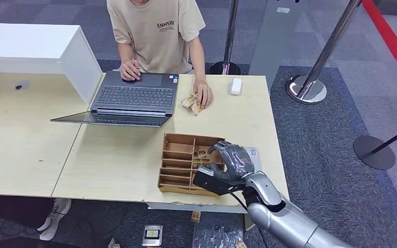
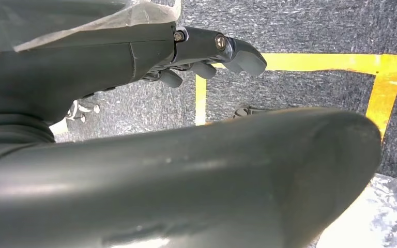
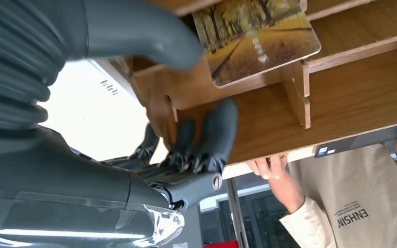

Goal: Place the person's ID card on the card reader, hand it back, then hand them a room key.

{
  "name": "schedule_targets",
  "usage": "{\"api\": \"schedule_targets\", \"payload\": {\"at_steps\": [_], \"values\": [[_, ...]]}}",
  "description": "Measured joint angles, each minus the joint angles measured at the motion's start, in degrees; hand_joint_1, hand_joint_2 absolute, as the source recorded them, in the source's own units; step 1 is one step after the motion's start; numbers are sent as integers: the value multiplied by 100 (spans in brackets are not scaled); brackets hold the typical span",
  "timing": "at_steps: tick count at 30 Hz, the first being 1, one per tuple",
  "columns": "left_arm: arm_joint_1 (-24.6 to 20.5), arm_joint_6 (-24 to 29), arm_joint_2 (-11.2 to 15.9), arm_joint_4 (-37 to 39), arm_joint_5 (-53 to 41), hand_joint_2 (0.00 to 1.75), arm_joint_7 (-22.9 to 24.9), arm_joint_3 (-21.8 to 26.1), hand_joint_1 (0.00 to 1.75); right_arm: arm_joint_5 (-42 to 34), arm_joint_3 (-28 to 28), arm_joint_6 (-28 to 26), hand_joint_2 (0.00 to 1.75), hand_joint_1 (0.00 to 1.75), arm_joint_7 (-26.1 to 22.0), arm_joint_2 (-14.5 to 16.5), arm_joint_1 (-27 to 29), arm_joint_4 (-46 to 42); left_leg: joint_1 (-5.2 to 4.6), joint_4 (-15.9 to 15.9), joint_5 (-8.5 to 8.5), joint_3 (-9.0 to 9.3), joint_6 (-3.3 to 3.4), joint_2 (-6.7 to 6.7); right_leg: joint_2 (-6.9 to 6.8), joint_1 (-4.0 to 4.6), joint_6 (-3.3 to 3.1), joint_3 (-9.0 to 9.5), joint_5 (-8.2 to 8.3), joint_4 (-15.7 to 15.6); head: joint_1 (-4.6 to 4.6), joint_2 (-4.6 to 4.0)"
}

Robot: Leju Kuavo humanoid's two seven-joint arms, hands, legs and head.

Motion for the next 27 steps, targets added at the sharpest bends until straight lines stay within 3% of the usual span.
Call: {"api": "schedule_targets", "payload": {"at_steps": [17,21,24,25,27], "values": [[-2,101,-134,0,23,0,-7,-91,0,10,31,193,175,174,1,23,-177,204,-1,0,0,1,0,0,-1,-1,0,1,0,-1,1,0],[-3,105,-148,0,30,0,0,-92,0,13,49,145,175,142,1,25,-199,247,-1,0,0,1,0,0,-1,-1,0,1,0,-1,-1,0],[-3,105,-155,0,44,0,5,-94,0,30,57,-13,175,146,11,28,-197,274,0,0,0,1,0,0,-1,0,0,0,0,0,-1,0],[-3,105,-155,0,48,0,8,-94,0,39,58,-76,175,136,21,30,-196,277,0,0,0,1,0,0,-1,0,0,0,0,0,-1,0],[-3,106,-155,0,60,0,15,-95,0,62,58,-168,175,77,45,32,-195,274,0,0,0,1,0,0,-1,0,0,0,0,0,0,0]]}}
